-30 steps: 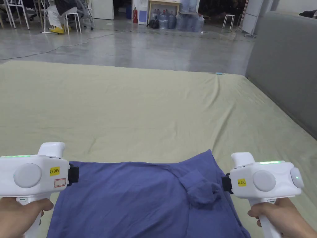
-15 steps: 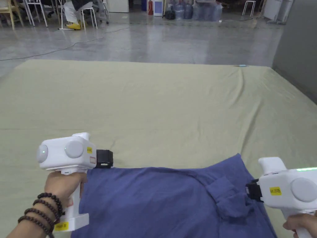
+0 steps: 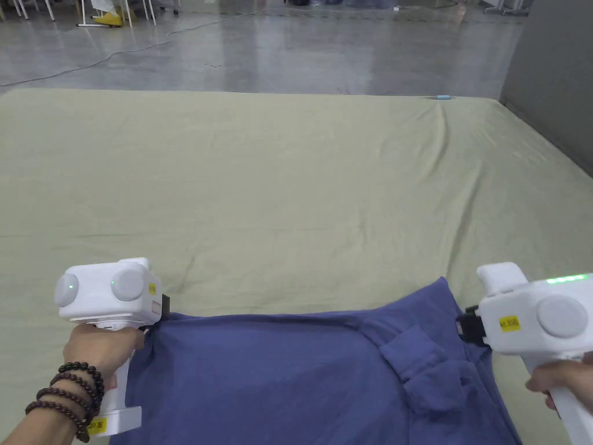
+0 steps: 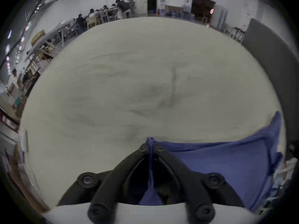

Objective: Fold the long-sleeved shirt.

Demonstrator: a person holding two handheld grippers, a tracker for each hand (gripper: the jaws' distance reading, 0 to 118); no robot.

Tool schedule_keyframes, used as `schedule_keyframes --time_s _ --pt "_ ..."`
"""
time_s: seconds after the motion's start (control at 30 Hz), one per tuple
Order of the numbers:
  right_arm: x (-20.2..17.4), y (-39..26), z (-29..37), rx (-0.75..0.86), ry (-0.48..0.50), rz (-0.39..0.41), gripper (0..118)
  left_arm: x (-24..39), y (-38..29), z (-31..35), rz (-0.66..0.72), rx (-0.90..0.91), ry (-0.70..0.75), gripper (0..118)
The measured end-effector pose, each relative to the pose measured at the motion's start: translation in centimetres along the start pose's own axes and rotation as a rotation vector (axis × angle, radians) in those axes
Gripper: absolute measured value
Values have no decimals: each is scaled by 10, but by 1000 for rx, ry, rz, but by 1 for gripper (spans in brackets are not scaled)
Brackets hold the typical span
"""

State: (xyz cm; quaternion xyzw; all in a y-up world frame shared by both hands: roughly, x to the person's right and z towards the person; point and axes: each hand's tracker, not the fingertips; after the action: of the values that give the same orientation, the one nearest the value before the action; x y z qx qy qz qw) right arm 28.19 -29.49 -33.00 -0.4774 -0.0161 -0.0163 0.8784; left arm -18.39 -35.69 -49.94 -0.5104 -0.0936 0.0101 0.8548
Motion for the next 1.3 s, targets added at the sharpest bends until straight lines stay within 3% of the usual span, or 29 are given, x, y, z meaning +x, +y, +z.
schedule_keyframes --time_s 0.13,0.17,0.2,0.23,0.27,0.37,0.47,0.53,0.57,0.6,0.67,0.7,0.8,0.9,1.03,1.3 --pt "13 50 -27 16 5 -65 1 8 -3 31 -40 47 18 0" --pt "17 64 -36 14 -1 -70 16 9 -3 37 -54 55 18 0" --pt "21 79 -47 2 -4 -79 56 11 -5 45 -60 56 11 0" --pt "24 87 -56 -25 -3 -92 80 11 -6 48 -58 56 7 0" --pt "31 99 -73 -88 21 -112 86 10 -8 52 -57 60 1 0" --pt "40 114 -102 -134 -20 -189 85 9 -10 56 -57 64 -7 0" --pt "43 116 -124 -187 -38 -191 84 6 -10 53 -61 56 -1 0" --pt "42 113 -134 -186 -37 -188 77 5 -11 51 -57 53 -3 0" --pt "41 111 -139 -202 -65 -197 66 5 -12 51 -56 50 -3 0" --pt "41 108 -143 -240 -100 -205 42 5 -12 50 -57 48 -4 0" --pt "40 101 -148 -311 -77 -214 10 5 -12 50 -57 47 -4 0" --pt "40 97 -148 -320 -41 -209 6 5 -13 52 -60 45 -3 0" --pt "37 91 -128 -227 -67 -175 4 4 -13 60 -62 55 -9 0" --pt "37 84 -89 -141 -5 -178 4 3 -17 81 -58 84 -24 0" --pt "31 60 -16 -36 27 -110 4 -3 -38 126 -64 133 -64 0" --pt "20 -69 105 79 73 -63 4 -13 -142 200 -111 131 -106 0"
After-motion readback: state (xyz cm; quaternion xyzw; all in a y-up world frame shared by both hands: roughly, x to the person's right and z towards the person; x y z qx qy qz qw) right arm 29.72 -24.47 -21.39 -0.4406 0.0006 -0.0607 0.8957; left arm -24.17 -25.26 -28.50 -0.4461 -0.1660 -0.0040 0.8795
